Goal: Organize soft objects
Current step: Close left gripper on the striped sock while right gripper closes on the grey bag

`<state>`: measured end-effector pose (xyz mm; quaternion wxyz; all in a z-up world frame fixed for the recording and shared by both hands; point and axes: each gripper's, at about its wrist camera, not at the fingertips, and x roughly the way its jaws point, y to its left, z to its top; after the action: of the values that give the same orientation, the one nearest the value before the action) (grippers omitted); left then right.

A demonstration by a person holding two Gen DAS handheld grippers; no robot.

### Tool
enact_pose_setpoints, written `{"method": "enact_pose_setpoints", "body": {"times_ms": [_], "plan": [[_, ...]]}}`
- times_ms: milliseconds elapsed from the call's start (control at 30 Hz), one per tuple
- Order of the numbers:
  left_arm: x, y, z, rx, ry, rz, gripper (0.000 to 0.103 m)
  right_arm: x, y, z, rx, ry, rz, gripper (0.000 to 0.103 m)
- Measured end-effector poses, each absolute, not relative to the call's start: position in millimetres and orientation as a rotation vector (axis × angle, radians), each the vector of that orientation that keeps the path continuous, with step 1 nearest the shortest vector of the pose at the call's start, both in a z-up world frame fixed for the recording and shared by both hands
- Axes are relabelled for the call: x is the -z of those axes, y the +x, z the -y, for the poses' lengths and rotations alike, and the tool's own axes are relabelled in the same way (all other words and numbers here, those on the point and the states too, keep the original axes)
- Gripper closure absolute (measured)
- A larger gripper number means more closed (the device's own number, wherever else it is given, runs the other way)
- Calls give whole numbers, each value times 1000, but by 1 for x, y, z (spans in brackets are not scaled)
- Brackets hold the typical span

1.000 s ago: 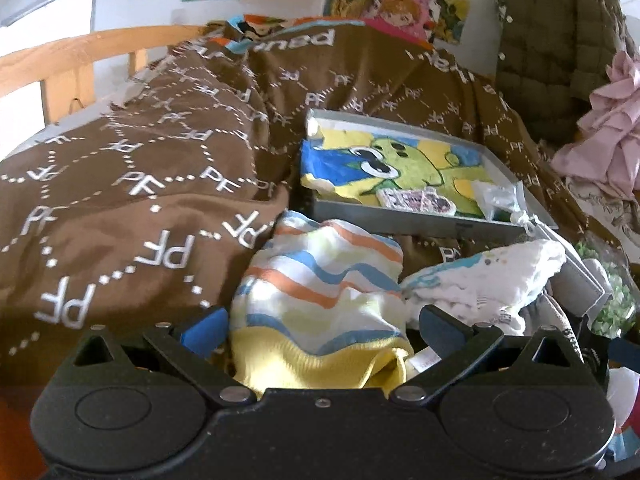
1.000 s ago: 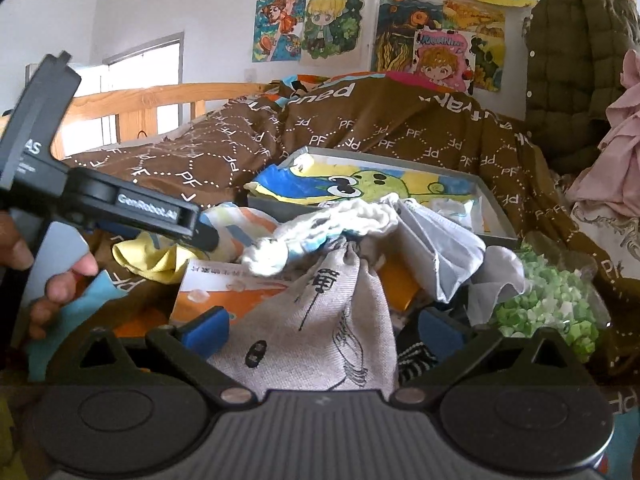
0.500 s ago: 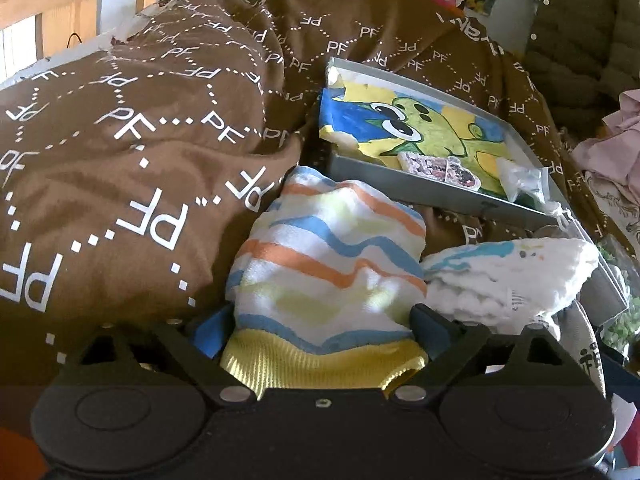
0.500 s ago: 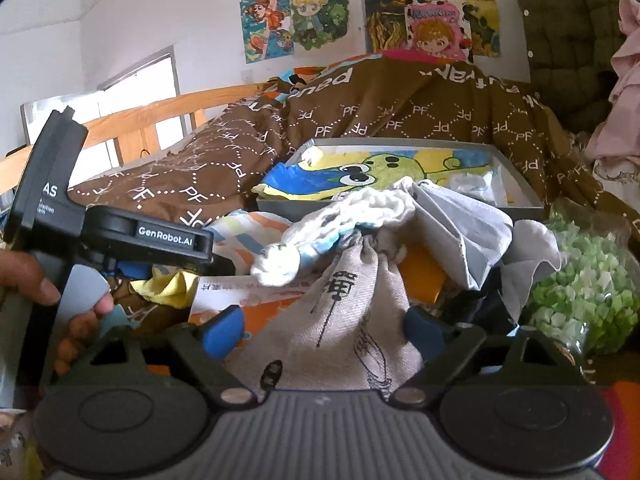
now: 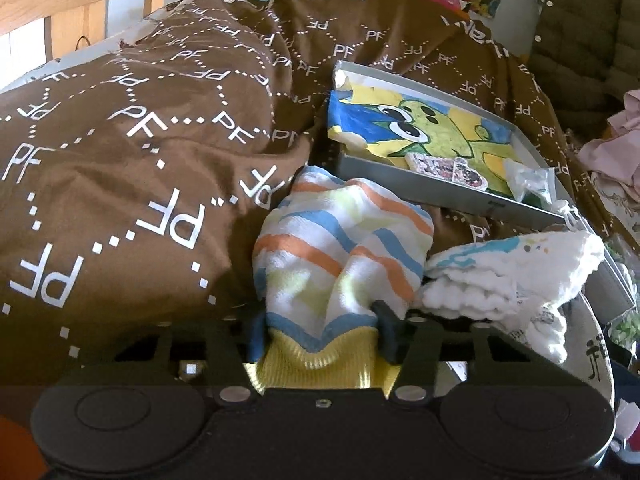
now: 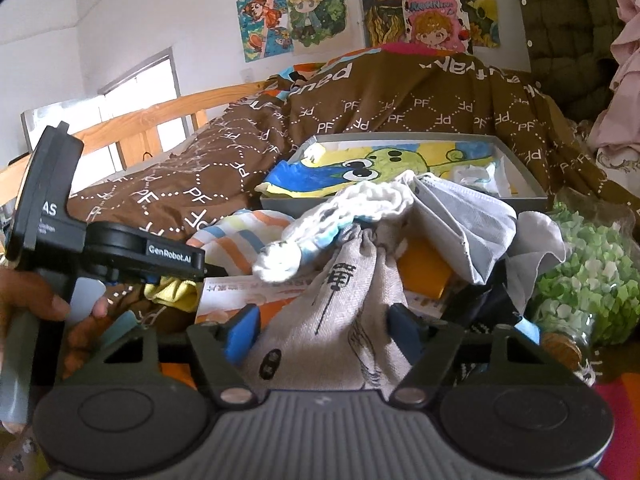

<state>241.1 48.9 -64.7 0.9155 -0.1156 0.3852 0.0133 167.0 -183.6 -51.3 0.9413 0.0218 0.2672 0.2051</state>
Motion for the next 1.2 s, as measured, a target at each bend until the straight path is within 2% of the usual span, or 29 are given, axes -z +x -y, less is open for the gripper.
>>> {"method": "enact_pose_setpoints", "body": {"times_ms": [333, 533, 733, 1200], "plan": [[57, 235, -55, -25, -302, -774, 77, 48, 164, 184, -432, 68, -557, 51], [43, 222, -53, -26, -311, -756, 81, 42, 160, 180, -453, 47, -567, 70], [35, 207, -45, -9, -287, -770, 82, 38, 157, 181, -463, 50, -589, 80], [20, 153, -33, -9, -464, -762, 83, 23, 139, 188, -492, 72, -614, 84]]}}
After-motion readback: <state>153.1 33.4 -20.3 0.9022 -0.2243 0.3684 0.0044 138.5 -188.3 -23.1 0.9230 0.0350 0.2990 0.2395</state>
